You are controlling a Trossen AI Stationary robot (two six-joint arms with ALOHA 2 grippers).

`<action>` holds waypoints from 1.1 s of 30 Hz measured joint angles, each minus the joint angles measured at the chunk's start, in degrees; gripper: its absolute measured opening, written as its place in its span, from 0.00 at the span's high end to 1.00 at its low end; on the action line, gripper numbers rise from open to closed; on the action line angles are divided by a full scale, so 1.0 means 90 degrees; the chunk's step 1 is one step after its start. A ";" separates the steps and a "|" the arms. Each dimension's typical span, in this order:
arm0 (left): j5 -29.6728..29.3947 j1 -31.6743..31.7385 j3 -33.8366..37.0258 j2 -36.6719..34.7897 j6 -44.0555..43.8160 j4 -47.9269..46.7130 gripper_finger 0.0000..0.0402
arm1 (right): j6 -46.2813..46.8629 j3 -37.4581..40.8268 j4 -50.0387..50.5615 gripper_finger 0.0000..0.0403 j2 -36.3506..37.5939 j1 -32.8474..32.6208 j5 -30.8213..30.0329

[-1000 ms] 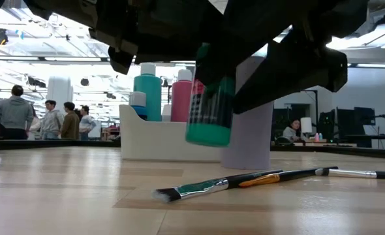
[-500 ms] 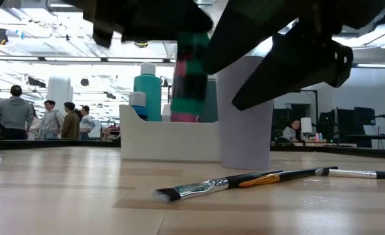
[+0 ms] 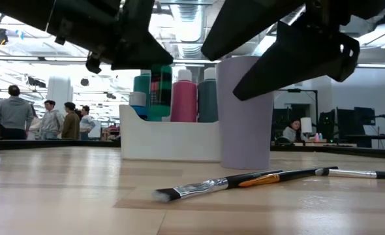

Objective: Pick & Place Paint Supplies
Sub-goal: Put the green paint bottle into the white bin

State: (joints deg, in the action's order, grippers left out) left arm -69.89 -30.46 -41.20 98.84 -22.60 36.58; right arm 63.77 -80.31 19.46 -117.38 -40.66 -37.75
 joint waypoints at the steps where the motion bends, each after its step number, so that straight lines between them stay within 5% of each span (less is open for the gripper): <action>1: 0.0058 0.0028 -0.0001 0.0024 0.0032 0.0009 0.79 | -0.0044 0.0000 -0.0007 0.38 0.0000 0.0002 -0.0032; 33: 0.0446 0.0278 -0.0023 0.0950 0.0169 0.0819 0.78 | -0.0255 0.0000 -0.0034 0.38 0.0000 -0.0015 -0.0144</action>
State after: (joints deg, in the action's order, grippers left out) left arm -65.87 -27.95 -41.41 107.39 -21.08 43.95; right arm 61.47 -80.31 19.16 -117.38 -40.80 -39.05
